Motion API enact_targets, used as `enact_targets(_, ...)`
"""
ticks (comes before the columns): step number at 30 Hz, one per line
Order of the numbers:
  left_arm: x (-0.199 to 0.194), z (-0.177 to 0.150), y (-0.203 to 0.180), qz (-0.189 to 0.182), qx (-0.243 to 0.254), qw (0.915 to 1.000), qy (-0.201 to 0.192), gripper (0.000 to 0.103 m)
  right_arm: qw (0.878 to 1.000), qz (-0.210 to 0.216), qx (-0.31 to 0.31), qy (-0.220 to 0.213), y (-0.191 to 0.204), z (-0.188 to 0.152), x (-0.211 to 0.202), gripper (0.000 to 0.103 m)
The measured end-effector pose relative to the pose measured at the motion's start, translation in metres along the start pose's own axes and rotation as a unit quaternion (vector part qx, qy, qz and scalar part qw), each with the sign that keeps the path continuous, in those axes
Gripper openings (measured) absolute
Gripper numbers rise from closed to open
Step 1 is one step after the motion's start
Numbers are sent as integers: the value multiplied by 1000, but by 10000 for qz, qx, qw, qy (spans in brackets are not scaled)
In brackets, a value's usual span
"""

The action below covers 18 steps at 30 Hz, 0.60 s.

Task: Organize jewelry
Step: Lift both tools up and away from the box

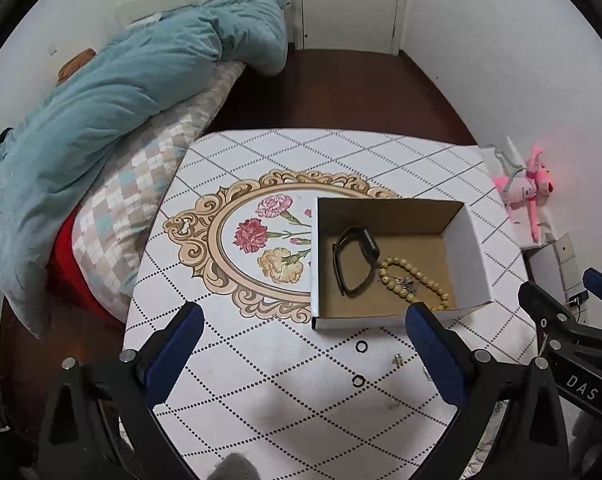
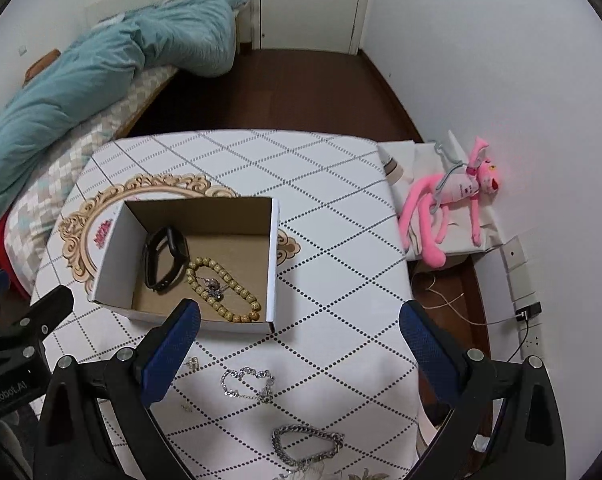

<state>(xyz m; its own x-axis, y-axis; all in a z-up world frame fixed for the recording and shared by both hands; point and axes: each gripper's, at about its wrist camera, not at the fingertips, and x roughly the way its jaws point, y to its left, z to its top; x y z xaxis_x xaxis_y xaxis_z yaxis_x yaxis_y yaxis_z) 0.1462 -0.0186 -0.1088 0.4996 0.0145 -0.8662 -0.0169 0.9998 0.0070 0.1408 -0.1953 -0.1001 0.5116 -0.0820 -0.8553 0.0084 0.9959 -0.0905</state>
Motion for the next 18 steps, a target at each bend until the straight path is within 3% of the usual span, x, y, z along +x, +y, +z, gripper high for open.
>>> enact_targets(12,-50,-5,-2,-104,-11,9995,-311,103,9980,127,157,-607,-6,-7,-69,101)
enact_targets(18,-49,-15,0,-64,-14,9993,-356,103,9984,248,367,-337,-15,-23,-66,101)
